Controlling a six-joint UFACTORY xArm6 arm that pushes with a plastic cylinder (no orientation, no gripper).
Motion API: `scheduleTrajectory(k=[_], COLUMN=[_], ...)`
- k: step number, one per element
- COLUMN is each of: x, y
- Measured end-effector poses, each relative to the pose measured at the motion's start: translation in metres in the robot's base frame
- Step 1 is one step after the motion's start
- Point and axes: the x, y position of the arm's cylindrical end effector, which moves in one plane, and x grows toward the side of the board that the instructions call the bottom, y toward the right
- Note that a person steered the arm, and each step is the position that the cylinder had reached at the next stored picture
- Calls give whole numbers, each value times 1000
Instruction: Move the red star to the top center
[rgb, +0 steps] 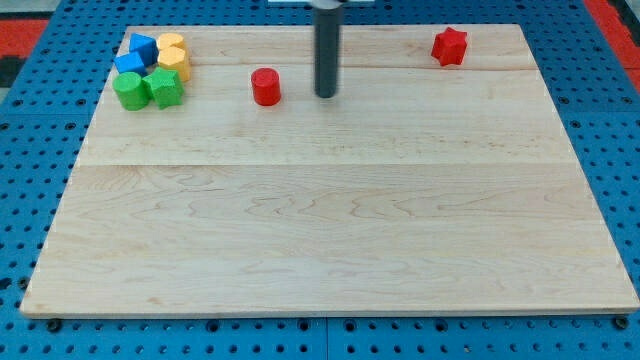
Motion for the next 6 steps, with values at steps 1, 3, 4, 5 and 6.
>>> scheduleTrajectory(k=[1, 3, 4, 5, 6], x=[-21, -30, -50, -85, -88], y=[-53, 96, 240, 286, 156])
